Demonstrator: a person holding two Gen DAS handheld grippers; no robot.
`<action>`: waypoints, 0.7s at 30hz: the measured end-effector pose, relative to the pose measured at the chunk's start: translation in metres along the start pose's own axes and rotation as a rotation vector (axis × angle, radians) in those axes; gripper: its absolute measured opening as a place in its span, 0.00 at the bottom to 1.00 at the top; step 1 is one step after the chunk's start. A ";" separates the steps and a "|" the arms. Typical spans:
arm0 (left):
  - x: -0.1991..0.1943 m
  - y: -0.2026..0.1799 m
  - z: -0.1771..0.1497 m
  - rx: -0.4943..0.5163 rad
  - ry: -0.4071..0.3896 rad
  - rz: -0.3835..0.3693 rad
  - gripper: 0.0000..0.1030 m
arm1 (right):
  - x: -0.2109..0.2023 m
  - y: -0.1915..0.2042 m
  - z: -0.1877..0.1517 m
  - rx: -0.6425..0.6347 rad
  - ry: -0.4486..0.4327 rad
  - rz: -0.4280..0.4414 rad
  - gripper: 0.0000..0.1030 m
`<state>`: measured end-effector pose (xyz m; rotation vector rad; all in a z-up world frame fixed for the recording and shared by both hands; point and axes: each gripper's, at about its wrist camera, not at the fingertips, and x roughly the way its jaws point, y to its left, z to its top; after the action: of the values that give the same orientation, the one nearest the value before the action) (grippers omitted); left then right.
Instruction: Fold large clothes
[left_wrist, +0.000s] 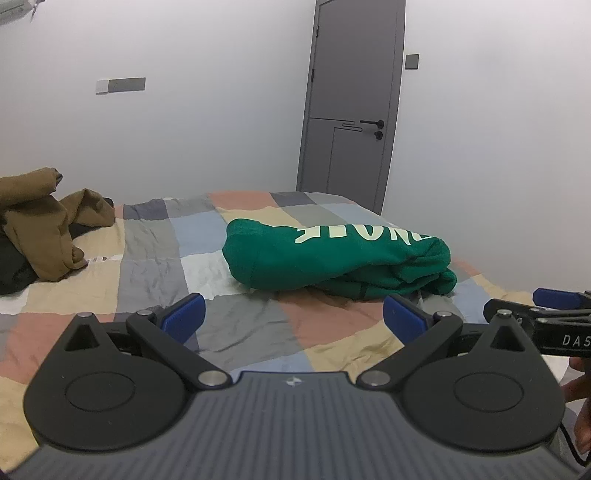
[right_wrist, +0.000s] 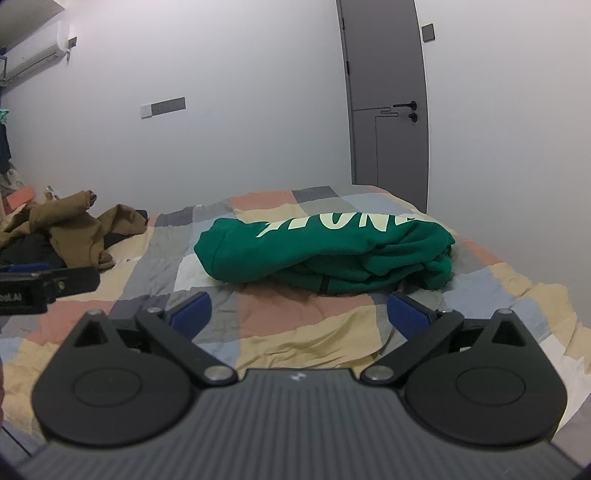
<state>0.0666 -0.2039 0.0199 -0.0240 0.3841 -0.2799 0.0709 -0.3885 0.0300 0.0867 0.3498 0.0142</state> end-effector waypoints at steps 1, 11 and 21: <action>0.000 0.000 0.000 -0.001 -0.001 0.001 1.00 | 0.000 0.000 0.000 0.000 -0.001 0.000 1.00; -0.001 0.000 0.000 -0.001 -0.006 0.004 1.00 | -0.003 0.000 0.001 0.008 -0.005 -0.002 1.00; -0.003 -0.004 0.000 0.000 -0.016 0.011 1.00 | -0.007 0.002 0.002 0.005 -0.012 -0.011 1.00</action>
<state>0.0625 -0.2065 0.0213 -0.0237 0.3683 -0.2688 0.0648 -0.3864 0.0343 0.0895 0.3388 0.0016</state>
